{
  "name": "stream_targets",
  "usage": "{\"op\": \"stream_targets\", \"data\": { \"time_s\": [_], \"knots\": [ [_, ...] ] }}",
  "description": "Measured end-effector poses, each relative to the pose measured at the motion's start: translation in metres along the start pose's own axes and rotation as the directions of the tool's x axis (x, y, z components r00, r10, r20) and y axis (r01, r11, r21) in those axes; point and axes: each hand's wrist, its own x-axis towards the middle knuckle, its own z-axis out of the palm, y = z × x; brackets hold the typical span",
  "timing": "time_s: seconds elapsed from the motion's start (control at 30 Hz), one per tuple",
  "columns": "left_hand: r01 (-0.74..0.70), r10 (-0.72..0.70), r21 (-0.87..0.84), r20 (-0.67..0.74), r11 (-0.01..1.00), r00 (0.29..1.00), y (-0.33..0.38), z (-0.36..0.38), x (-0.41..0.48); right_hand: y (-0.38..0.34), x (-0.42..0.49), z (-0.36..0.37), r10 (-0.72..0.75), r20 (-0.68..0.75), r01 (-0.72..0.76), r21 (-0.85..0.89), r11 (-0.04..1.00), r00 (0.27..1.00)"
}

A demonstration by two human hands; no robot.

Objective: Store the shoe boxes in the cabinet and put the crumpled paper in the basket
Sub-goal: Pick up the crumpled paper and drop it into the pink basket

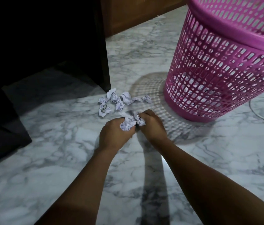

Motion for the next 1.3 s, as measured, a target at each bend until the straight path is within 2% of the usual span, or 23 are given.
{"op": "stream_targets", "data": {
  "time_s": [0.1,0.17,0.27,0.47,0.6,0.67,0.77,0.9,1.03,1.1,1.17,1.23,1.3],
  "knots": [
    [0.003,-0.011,0.102,0.075,0.995,0.997,0.008,0.005,-0.002,0.006,0.005,-0.005,0.138,-0.062,-0.129,0.125,0.984,0.988],
    [-0.002,-0.013,0.144,0.101,0.990,0.995,0.009,0.010,-0.003,0.010,0.010,-0.011,0.242,-0.111,-0.222,0.166,0.961,0.964],
    [-0.016,-0.004,0.192,0.100,0.981,0.995,0.009,0.019,-0.007,0.014,0.009,-0.020,0.374,-0.177,-0.307,0.318,0.897,0.911],
    [-0.021,0.004,0.187,0.088,0.982,0.996,0.013,0.023,-0.008,0.029,0.007,-0.017,0.431,-0.162,-0.325,0.445,0.835,0.888],
    [0.053,-0.060,0.097,0.074,0.994,0.995,0.016,0.019,-0.006,0.019,0.001,-0.025,0.350,-0.236,-0.238,0.401,0.885,0.906],
    [0.129,-0.126,-0.050,0.064,0.990,0.990,0.016,0.017,-0.006,0.012,-0.001,-0.031,0.374,-0.237,-0.228,0.478,0.849,0.896],
    [0.242,-0.232,-0.335,0.071,0.911,0.970,0.024,0.008,-0.004,-0.004,-0.003,-0.045,0.374,-0.224,-0.189,0.572,0.798,0.900],
    [0.271,-0.313,-0.573,0.027,0.773,0.949,0.059,-0.017,0.006,-0.050,0.002,-0.087,0.217,-0.297,0.008,0.607,0.794,0.930],
    [0.162,-0.255,-0.743,-0.011,0.649,0.967,0.118,-0.051,0.018,-0.103,0.013,-0.152,0.013,-0.407,0.235,0.554,0.799,0.913],
    [0.077,-0.190,-0.807,-0.044,0.586,0.981,0.154,-0.067,0.023,-0.125,0.017,-0.195,-0.106,-0.467,0.349,0.473,0.809,0.878],
    [0.006,-0.134,-0.823,-0.086,0.569,0.987,0.191,-0.083,0.027,-0.141,0.022,-0.245,-0.217,-0.516,0.450,0.383,0.806,0.828],
    [-0.064,-0.096,-0.822,-0.143,0.566,0.985,0.229,-0.096,0.030,-0.141,0.028,-0.297,-0.244,-0.540,0.476,0.344,0.810,0.806],
    [-0.130,-0.034,-0.818,-0.180,0.560,0.983,0.267,-0.103,0.033,-0.121,0.035,-0.342,-0.205,-0.570,0.437,0.306,0.846,0.796]
  ]
}}
